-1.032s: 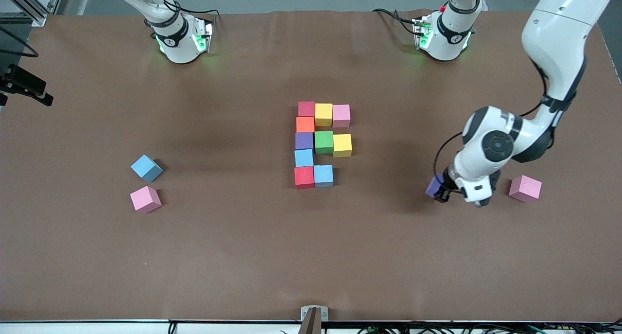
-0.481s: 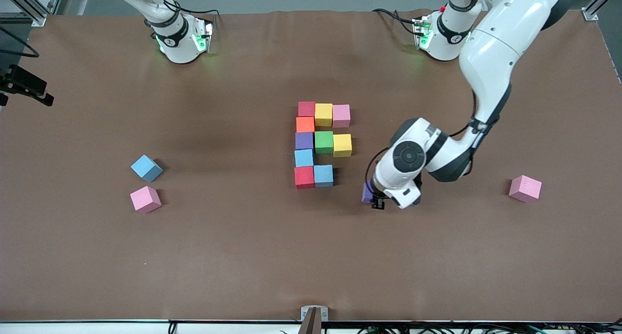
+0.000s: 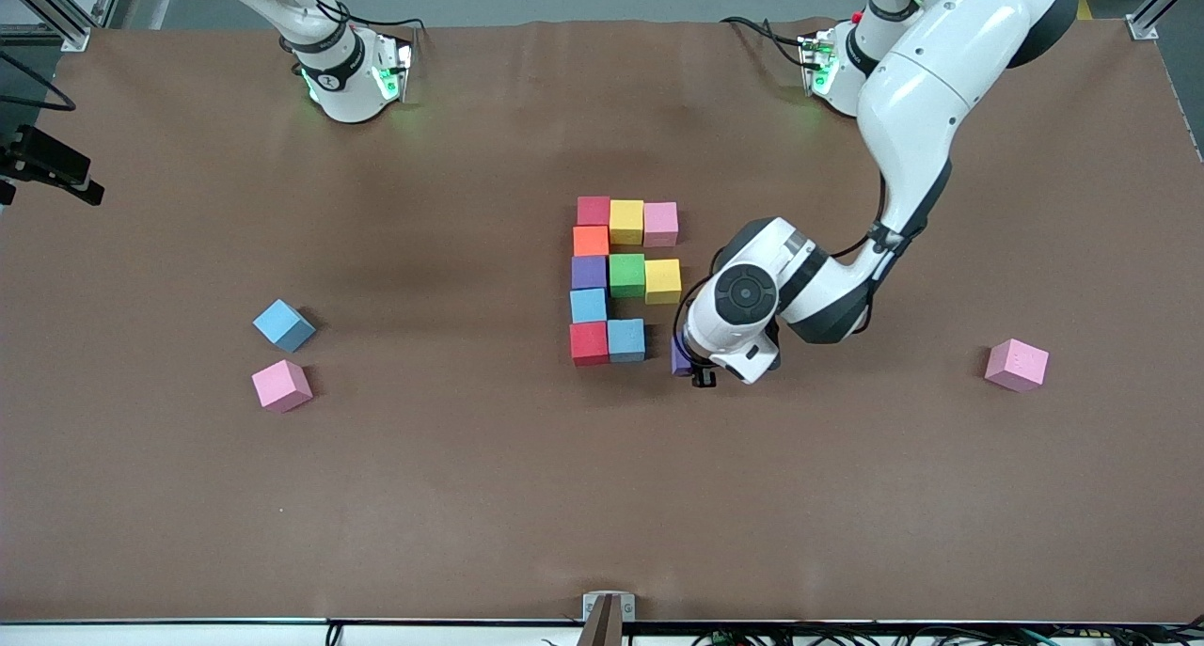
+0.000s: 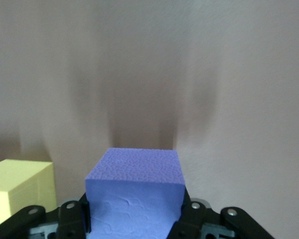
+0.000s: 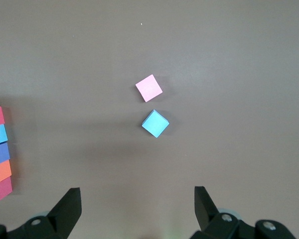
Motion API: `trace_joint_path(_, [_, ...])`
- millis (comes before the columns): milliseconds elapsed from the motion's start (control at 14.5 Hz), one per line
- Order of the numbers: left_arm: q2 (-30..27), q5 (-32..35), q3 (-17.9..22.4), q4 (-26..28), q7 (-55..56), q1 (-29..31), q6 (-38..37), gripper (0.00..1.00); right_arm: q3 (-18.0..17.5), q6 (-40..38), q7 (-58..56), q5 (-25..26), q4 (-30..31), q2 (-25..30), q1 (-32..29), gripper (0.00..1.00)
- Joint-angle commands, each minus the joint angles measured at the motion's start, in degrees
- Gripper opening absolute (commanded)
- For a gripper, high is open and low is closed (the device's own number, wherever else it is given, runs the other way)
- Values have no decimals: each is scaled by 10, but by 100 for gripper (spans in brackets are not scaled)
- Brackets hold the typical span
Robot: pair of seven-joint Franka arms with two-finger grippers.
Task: Arrange 11 blocks into digit 3
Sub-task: 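Carry the purple block to the center with the left gripper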
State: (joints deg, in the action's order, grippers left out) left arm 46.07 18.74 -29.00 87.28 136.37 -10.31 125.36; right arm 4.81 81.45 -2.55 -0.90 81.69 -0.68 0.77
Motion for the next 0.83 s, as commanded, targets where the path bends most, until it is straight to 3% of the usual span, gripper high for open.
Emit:
trace_joint_path(0, [23,-5,4,-28,25,-25,-11,23,0,-3,-4,2,-2,-1,3,100])
trace_joint_path(344, [31,-10,72,-44,36,-98,-11,23,0,-4,-4,2,-2,0,1,100])
trace_joint_path(756, [38,-26,77,-65,36,-103,-10,25,1,-8,-5,2,-3,0,0,100])
